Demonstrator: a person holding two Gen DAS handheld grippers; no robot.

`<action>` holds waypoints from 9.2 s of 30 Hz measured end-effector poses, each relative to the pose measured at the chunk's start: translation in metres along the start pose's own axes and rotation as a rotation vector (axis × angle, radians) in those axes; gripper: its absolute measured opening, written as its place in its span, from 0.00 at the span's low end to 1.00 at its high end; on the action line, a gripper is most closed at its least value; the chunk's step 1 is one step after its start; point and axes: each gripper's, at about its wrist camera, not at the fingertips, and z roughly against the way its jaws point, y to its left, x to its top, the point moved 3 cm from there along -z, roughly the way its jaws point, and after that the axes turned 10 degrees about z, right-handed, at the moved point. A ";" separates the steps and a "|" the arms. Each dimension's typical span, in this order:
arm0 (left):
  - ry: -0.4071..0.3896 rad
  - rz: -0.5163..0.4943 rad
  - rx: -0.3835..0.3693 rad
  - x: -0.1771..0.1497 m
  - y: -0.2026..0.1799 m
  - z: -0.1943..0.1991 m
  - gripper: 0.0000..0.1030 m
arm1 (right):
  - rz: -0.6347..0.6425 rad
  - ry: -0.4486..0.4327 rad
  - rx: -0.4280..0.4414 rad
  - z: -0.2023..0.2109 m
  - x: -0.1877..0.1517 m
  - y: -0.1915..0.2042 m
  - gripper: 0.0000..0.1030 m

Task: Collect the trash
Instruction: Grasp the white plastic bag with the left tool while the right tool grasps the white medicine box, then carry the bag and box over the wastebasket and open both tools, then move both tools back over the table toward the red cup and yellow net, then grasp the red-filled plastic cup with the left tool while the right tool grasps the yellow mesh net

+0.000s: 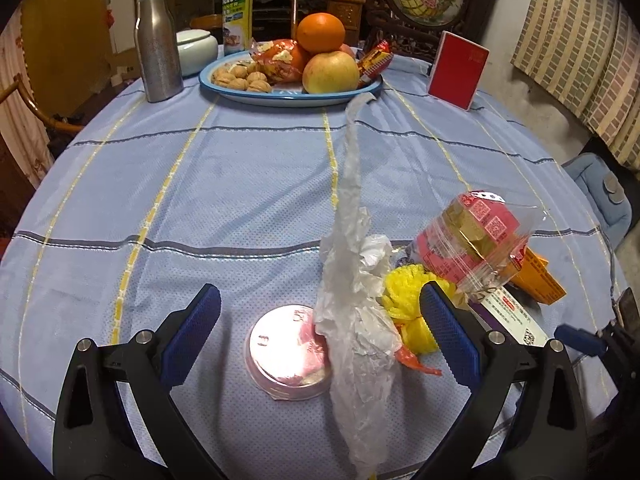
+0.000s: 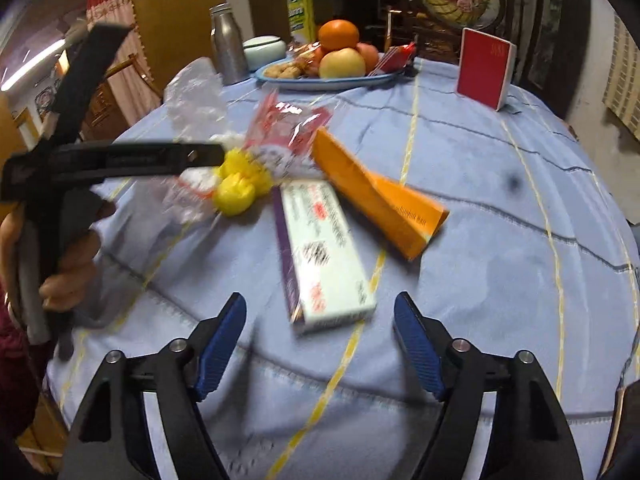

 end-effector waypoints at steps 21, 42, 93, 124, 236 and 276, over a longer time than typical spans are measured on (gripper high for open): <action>-0.003 0.001 -0.047 0.006 -0.004 -0.008 0.87 | -0.135 -0.031 0.023 0.026 -0.038 -0.033 0.49; -0.098 -0.001 -0.144 0.012 0.000 0.022 0.29 | -0.150 -0.009 -0.002 0.022 -0.041 -0.031 0.51; -0.139 0.023 -0.366 -0.025 -0.035 0.087 0.18 | -0.200 -0.177 -0.035 0.101 -0.080 -0.026 0.47; -0.048 -0.341 -0.690 -0.195 -0.226 0.219 0.18 | -0.461 -0.386 -0.404 0.326 -0.328 -0.051 0.47; -0.007 -0.152 -0.001 -0.027 0.005 0.014 0.93 | -0.212 -0.141 -0.140 0.119 -0.087 -0.015 0.94; 0.095 0.072 0.160 -0.012 0.063 -0.013 0.94 | -0.083 -0.026 0.095 -0.061 0.070 0.033 0.58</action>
